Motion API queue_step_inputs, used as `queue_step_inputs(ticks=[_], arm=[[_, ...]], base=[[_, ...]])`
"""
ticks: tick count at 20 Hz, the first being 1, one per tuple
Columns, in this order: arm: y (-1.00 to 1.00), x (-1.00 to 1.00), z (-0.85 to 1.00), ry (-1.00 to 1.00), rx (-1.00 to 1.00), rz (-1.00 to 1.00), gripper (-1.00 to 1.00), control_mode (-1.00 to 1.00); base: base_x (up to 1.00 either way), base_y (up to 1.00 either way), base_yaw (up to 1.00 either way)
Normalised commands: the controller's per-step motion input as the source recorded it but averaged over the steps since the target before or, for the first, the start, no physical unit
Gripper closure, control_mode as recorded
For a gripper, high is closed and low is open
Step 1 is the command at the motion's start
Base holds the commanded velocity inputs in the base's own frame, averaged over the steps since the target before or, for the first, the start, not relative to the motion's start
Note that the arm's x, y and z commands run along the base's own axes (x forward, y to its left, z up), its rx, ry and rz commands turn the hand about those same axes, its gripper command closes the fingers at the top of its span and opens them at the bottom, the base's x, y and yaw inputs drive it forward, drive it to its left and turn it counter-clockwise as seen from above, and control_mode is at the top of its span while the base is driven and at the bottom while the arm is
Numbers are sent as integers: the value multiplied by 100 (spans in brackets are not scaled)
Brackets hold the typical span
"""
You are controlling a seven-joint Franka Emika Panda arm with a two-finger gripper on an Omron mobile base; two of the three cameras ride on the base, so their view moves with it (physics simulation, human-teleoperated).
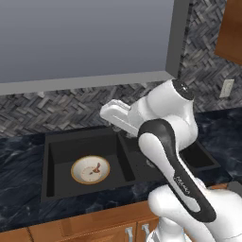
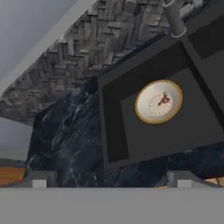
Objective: Pick the mushroom from the cabinet and place it in the bowl. Then pick the bowl and place it in the sink. Then turn on the sink facuet.
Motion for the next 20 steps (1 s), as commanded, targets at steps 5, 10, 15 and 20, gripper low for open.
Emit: queue_step_inputs(ticks=[5,10,15,20], arm=[[-72,-13,13,-18,77,-26,-100,-100],[-58,5,-1,-9,78,-36,-100,-100],[-31,24,0,1,79,-40,-100,-100],[-47,24,4,35,89,-14,-100,-100]], base=[[0,0,0],[0,0,0],[0,0,0],[0,0,0]])
